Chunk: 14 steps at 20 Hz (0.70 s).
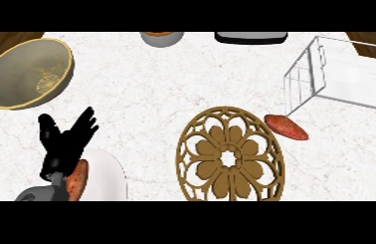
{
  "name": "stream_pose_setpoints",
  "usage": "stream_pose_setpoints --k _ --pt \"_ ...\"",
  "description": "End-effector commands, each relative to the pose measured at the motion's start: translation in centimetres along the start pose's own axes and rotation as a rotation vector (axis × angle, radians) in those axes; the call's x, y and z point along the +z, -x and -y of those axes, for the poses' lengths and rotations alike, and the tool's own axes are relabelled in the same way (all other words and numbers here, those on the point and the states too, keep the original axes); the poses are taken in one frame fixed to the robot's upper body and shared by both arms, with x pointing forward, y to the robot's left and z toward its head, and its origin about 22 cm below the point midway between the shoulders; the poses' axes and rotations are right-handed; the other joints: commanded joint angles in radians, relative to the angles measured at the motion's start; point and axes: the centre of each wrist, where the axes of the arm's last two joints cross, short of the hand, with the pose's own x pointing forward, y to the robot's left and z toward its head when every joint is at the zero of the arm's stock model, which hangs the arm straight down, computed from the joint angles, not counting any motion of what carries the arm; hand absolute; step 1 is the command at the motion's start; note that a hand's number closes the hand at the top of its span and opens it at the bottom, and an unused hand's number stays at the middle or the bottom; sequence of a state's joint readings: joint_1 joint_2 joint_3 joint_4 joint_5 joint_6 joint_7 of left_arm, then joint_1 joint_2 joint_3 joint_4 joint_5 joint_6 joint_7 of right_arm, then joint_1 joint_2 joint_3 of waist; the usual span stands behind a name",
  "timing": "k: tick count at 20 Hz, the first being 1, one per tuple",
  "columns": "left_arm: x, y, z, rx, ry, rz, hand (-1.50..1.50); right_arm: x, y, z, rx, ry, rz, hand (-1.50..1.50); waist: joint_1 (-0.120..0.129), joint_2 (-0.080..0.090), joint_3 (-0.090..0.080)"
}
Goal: Pick the can from the placemat and place it in the tiered shelf
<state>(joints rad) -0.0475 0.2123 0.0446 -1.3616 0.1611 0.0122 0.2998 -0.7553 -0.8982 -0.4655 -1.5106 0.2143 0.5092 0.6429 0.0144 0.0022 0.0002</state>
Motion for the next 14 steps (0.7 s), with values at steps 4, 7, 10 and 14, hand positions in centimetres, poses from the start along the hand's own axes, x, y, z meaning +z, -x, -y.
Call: stream_pose_setpoints --k 4,7,10,14 --pt "0.2 0.7 -1.4 0.008 0.004 -0.001 0.00 -3.6 2.2 -2.7 0.059 -0.012 0.038 1.50 0.004 0.001 0.000" --pt "-0.4 0.5 0.2 -0.001 -0.005 0.007 0.00 -4.9 3.1 -3.9 0.086 -0.017 0.019 1.50 0.001 0.002 -0.001" --pt "0.7 0.8 -0.3 -0.008 -0.005 0.009 0.00 -5.8 3.7 -2.6 0.063 0.000 0.012 1.50 0.002 0.000 0.000" --pt "-0.5 -0.3 1.1 -0.001 0.001 -0.008 0.00 -7.6 5.1 -6.5 0.102 -0.009 0.022 1.50 0.005 0.003 0.000"
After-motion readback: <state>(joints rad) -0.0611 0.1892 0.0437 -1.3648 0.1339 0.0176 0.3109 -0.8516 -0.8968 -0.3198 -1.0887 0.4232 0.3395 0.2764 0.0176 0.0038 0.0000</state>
